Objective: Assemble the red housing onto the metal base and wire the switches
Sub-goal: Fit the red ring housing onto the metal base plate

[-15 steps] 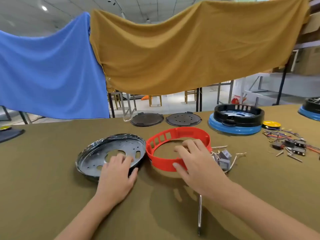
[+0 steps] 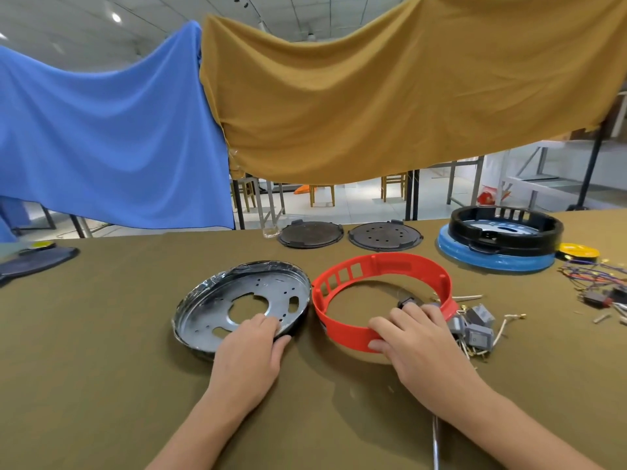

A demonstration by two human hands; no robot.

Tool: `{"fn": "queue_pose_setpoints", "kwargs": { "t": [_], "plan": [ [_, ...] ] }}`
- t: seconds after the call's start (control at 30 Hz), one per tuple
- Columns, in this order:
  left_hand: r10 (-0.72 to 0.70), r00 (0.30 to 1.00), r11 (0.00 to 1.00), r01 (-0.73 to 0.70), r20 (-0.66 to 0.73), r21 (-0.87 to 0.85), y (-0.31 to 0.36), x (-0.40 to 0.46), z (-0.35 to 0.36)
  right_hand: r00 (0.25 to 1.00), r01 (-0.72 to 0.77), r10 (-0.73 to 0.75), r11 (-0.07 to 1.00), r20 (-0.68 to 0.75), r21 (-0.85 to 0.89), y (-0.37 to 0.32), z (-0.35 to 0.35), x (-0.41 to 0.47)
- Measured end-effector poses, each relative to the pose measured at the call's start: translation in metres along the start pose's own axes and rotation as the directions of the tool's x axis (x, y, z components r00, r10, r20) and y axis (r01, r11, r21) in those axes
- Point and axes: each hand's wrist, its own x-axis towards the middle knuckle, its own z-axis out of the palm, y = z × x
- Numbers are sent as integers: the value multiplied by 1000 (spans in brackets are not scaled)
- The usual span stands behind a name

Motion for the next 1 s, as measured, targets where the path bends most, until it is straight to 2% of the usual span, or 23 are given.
{"fn": "queue_pose_setpoints", "kwargs": {
  "t": [0.2,0.47,0.6,1.0],
  "plan": [
    [-36,996,996,29,-81,-85,-7,2,-7,997,45,-44,999,-62,13,6,4,0],
    [-102,981,974,64,-163,-219,-12,6,-7,980,13,9,994,-198,107,13,1,8],
    [-95,974,976,51,-205,-210,-13,8,-13,974,20,16,988,-226,155,14,2,10],
    [-107,957,974,47,-271,-221,-15,9,-25,967,145,-156,987,-203,-72,10,6,6]
  ]
}}
